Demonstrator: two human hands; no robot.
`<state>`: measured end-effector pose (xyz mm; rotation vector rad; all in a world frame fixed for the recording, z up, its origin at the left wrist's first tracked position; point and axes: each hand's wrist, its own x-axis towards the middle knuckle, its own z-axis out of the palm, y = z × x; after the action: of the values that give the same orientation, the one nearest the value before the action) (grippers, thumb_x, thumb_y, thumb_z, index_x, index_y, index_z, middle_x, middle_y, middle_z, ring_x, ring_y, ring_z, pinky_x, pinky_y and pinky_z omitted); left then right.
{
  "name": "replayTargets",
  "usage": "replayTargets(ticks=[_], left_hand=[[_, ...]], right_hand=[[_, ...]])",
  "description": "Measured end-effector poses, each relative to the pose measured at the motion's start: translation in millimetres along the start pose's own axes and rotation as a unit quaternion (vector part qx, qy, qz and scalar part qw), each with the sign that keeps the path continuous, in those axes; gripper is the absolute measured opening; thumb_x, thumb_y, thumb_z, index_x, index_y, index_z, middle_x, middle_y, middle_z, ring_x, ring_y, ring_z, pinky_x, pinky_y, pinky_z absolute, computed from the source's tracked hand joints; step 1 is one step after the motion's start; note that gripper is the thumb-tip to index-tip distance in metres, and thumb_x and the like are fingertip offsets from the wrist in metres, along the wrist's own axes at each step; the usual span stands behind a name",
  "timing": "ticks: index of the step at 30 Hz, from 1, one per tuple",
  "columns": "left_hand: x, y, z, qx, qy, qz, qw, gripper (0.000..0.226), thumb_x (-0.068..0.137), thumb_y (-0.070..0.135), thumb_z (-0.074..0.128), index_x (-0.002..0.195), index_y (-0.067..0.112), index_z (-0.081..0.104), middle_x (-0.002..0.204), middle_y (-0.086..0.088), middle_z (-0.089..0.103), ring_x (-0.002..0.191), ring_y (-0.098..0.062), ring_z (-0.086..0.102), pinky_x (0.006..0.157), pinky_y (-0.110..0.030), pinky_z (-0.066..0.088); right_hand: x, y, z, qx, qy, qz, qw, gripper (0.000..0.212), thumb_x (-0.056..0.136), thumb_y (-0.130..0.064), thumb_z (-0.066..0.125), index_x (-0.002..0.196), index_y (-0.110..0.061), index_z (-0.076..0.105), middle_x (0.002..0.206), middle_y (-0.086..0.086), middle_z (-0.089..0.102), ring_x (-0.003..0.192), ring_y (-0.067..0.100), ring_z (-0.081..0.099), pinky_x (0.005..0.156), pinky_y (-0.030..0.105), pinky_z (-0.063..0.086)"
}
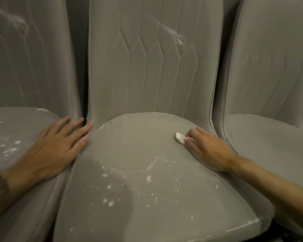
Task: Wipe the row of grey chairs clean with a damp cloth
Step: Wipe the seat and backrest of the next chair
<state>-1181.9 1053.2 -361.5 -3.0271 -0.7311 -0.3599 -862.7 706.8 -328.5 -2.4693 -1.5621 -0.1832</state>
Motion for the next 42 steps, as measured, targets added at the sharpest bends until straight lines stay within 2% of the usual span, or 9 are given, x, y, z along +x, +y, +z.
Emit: replayTargets(ticks=[4,8,11,16,22,28,34,39,42], left_hand=[[-1,2,0,0.000,0.003,-0.003,1.000,0.059,0.105,0.065,0.005,0.161,0.051,0.016,0.168,0.007,0.029,0.154,-0.025,0.021,0.119,-0.052,0.032],[0,4,-2,-0.013,0.006,-0.004,1.000,0.059,0.105,0.066,0.007,0.161,0.051,0.018,0.167,0.008,0.031,0.154,-0.025,0.023,0.118,-0.052,0.031],[-1,3,-3,-0.022,0.001,-0.003,1.000,0.060,0.104,0.067,0.005,0.160,0.052,0.018,0.168,0.007,0.030,0.154,-0.026,0.023,0.119,-0.052,0.030],[-1,5,-3,-0.038,0.012,-0.012,0.999,0.066,0.099,0.073,-0.002,0.159,0.053,0.017,0.169,0.010,0.027,0.156,-0.023,0.018,0.122,-0.049,0.023],[-3,8,-6,-0.048,0.010,-0.017,0.999,0.068,0.096,0.074,-0.004,0.158,0.054,0.017,0.169,0.010,0.027,0.155,-0.022,0.017,0.121,-0.049,0.022],[-2,11,-10,-0.052,0.005,-0.023,0.998,0.072,0.091,0.076,-0.007,0.156,0.053,0.013,0.169,0.010,0.026,0.156,-0.023,0.017,0.122,-0.047,0.020],[-1,9,-7,-0.058,0.003,-0.025,0.998,0.070,0.091,0.078,-0.008,0.155,0.057,0.011,0.169,0.013,0.024,0.155,-0.020,0.014,0.122,-0.047,0.019],[0,6,-2,-0.047,0.010,-0.025,0.999,0.066,0.097,0.075,-0.003,0.157,0.057,0.017,0.169,0.013,0.026,0.155,-0.021,0.017,0.121,-0.049,0.023],[2,4,0,-0.044,0.009,-0.018,0.999,0.063,0.098,0.075,-0.001,0.156,0.059,0.018,0.169,0.012,0.027,0.155,-0.022,0.019,0.121,-0.049,0.024]], right_hand=[[14,15,-10,-0.033,0.007,0.133,0.990,0.030,0.106,-0.045,0.036,0.113,-0.021,0.052,0.115,0.005,0.054,0.095,0.030,0.059,0.083,0.043,0.048],[-8,-13,0,-0.012,0.031,0.011,0.999,0.029,0.104,-0.054,0.032,0.108,-0.031,0.049,0.103,-0.008,0.050,0.083,0.015,0.055,0.070,0.034,0.042],[-22,-5,-8,0.020,-0.005,-0.036,0.999,0.029,0.103,-0.060,0.027,0.107,-0.039,0.046,0.104,-0.014,0.049,0.084,0.008,0.053,0.073,0.031,0.045],[1,15,-16,-0.019,0.003,0.107,0.994,0.030,0.106,-0.044,0.038,0.114,-0.021,0.054,0.116,0.004,0.055,0.093,0.026,0.058,0.084,0.041,0.047],[-43,-14,-13,0.040,-0.010,-0.054,0.998,0.024,0.105,-0.058,0.030,0.107,-0.040,0.046,0.101,-0.017,0.047,0.084,0.006,0.053,0.073,0.025,0.045],[-2,11,-19,-0.014,0.003,0.127,0.992,0.030,0.107,-0.042,0.038,0.114,-0.018,0.054,0.116,0.006,0.055,0.097,0.029,0.059,0.086,0.043,0.047],[-49,-24,-15,0.034,-0.005,-0.040,0.999,0.028,0.104,-0.060,0.027,0.105,-0.038,0.044,0.099,-0.016,0.046,0.079,0.007,0.052,0.070,0.029,0.047],[-21,-3,-22,-0.015,0.008,0.135,0.991,0.029,0.107,-0.042,0.036,0.115,-0.020,0.053,0.114,0.003,0.054,0.094,0.027,0.059,0.084,0.042,0.047],[-17,-32,-12,-0.025,0.027,0.104,0.994,0.029,0.107,-0.042,0.036,0.113,-0.019,0.053,0.110,0.004,0.055,0.092,0.029,0.059,0.082,0.042,0.046]])
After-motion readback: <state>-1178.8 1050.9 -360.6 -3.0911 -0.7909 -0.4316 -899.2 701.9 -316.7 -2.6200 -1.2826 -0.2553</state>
